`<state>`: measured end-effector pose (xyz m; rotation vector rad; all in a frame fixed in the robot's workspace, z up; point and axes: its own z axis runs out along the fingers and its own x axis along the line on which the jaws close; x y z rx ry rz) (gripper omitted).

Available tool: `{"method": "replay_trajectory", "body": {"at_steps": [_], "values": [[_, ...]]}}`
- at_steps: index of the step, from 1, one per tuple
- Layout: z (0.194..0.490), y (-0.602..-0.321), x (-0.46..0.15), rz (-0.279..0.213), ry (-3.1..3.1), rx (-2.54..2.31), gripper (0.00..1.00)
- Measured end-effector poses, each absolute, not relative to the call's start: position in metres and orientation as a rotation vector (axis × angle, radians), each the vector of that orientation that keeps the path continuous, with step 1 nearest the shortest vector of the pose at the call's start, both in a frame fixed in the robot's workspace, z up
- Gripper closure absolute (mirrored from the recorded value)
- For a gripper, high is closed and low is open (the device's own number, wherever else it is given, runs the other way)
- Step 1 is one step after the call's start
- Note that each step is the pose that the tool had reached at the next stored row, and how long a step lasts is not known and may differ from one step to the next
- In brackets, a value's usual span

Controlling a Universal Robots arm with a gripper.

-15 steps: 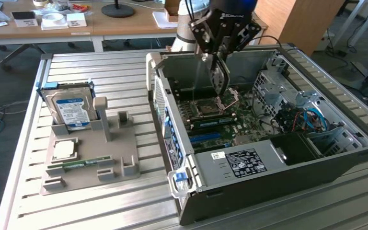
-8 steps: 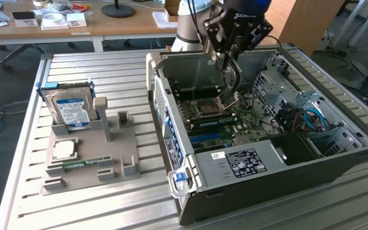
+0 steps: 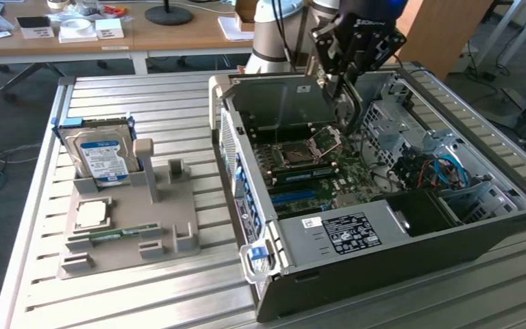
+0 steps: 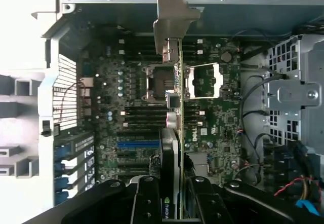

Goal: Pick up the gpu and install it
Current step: 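Pick up the gpu and move the gpu toward the slot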

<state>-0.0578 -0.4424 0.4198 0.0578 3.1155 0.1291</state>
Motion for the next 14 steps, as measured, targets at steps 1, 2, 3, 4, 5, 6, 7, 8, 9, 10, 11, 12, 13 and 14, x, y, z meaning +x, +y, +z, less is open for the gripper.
{"method": "replay_trajectory", "body": {"at_steps": [1,2,3,4,5,6,7,8,9,10,11,12,13,14], "values": [[0.42,-0.442,-0.055,0.129,3.115,0.058,0.73],[0.42,-0.442,-0.052,0.129,3.116,0.058,0.73],[0.42,-0.442,-0.05,0.129,3.115,0.058,0.73],[0.42,-0.442,-0.047,0.129,3.116,0.058,0.73],[0.42,-0.442,-0.045,0.129,3.116,0.058,0.73],[0.42,-0.442,-0.042,0.129,3.116,0.058,0.73],[0.42,-0.442,-0.039,0.129,3.115,0.058,0.73],[0.42,-0.442,-0.036,0.129,3.115,0.058,0.73],[0.42,-0.442,-0.033,0.129,3.115,0.058,0.73],[0.42,-0.442,-0.03,0.129,3.116,0.058,0.73],[0.42,-0.442,-0.027,0.129,3.115,0.058,0.73],[0.42,-0.442,-0.024,0.129,3.115,0.058,0.73],[0.42,-0.442,-0.021,0.129,3.115,0.058,0.73],[0.42,-0.442,-0.018,0.129,3.116,0.058,0.73]]}}
